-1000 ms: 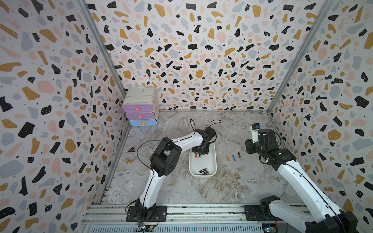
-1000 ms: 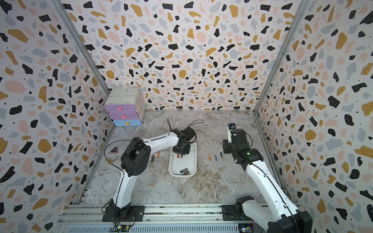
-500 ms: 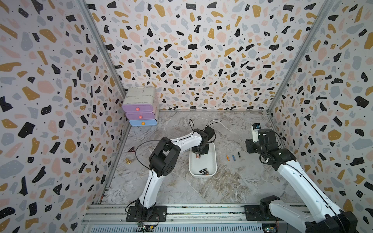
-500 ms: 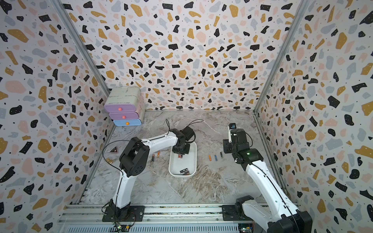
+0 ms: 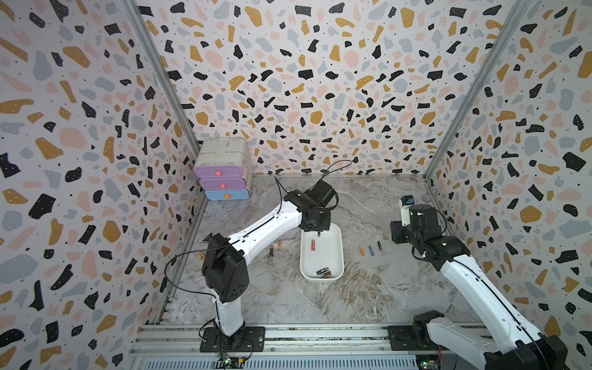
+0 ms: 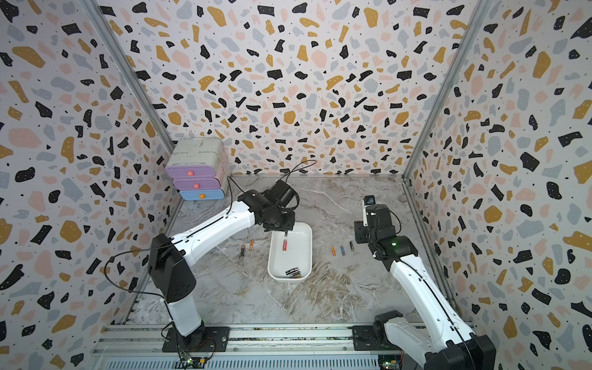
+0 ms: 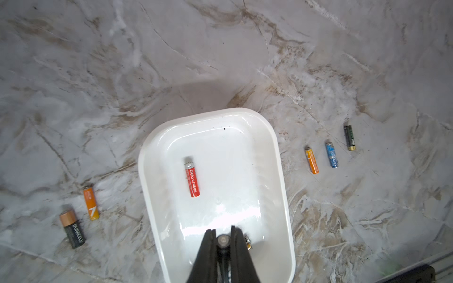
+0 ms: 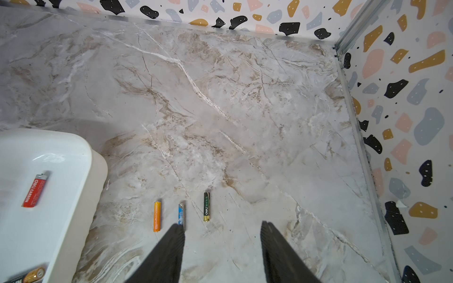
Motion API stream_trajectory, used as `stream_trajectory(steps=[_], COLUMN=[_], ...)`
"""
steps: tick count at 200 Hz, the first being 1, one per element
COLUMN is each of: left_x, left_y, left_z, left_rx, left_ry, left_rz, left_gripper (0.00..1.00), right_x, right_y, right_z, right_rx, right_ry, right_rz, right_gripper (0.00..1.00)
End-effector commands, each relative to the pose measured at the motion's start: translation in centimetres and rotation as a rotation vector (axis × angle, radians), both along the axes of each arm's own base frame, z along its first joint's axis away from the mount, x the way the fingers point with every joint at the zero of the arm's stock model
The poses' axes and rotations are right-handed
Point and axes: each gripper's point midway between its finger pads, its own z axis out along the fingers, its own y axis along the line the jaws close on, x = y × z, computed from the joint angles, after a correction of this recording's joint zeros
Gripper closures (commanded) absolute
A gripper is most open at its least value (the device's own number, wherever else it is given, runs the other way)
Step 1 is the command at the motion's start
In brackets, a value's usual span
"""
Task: Take the batteries out of the storage box
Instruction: Pick up the battery from the storage box, then place the battery at the center of the board.
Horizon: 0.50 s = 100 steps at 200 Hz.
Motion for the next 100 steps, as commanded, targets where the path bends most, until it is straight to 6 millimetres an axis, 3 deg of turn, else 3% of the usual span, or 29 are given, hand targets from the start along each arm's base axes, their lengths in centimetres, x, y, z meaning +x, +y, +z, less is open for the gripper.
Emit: stream_trajectory(steps=[1,18,48,68,100], left_x=[-0.5,-0.5,-0.3,0.2,1.1], left_y=[3.8,6.7,11.4,12.5,12.2], left_z=[0.6,0.7,-1.6,-3.8,-7.5], left_rx=[0.067,0.085,0.128,0.13,0.152], left_ry=[0.007,0.008,0.043,0.061,0.104], left_rz=[0.038,0.079,0.145,0.159,0.14], left_gripper=[1.0,1.0,0.99,0.99,0.99], right_x=[-0.2,-0.2,-0.1,-0.1,-0.2], right_y=[-0.4,-0.4,-0.3,-0.3,-0.2], right_z=[0.7,0.7,0.4,0.4,0.2], right_rx=[-0.007,-0.003,-0.003,-0.002,0.0], right_ry=[-0.026,-0.029,-0.021,-0.021,-0.015], right_rz=[-0.012,-0.012,-0.01,-0.008,-0.005], right_gripper=[0.44,0.44,0.44,0.44,0.44])
